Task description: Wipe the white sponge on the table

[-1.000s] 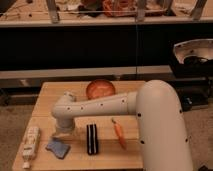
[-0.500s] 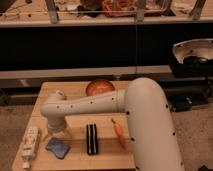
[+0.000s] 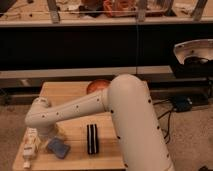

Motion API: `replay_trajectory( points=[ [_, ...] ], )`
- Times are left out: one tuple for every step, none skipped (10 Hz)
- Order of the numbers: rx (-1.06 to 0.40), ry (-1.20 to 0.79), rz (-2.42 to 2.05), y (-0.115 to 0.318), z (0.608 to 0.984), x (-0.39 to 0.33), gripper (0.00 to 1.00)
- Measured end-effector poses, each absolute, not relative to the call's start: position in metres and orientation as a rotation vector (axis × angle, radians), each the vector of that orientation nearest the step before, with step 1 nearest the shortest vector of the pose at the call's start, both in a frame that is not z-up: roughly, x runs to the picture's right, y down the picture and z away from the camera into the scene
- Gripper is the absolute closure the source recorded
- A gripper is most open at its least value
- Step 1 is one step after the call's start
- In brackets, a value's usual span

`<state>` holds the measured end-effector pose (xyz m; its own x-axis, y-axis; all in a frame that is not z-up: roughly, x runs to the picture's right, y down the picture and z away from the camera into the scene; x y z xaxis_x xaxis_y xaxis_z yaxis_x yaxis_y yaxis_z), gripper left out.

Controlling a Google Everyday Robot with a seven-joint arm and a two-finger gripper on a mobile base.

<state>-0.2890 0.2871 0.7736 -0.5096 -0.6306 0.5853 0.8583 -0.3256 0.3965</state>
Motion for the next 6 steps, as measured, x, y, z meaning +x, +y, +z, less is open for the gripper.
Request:
replay_trajectory(
  points=[
    [-0.4, -0.848, -1.977, 0.294, 0.773, -0.288, 0.2],
    [-0.386, -0.853, -1.985, 0.297, 0.772, -0.288, 0.2],
    [-0.378, -0.859, -1.991, 0.302, 0.771, -0.285, 0.2],
    [-0.367, -0.862, -1.99, 0.304, 0.77, -0.281, 0.23],
    [-0.361, -0.865, -1.986, 0.307, 0.77, -0.278, 0.32],
    [-0.359, -0.864, -1.985, 0.308, 0.769, -0.276, 0.4]
  ],
)
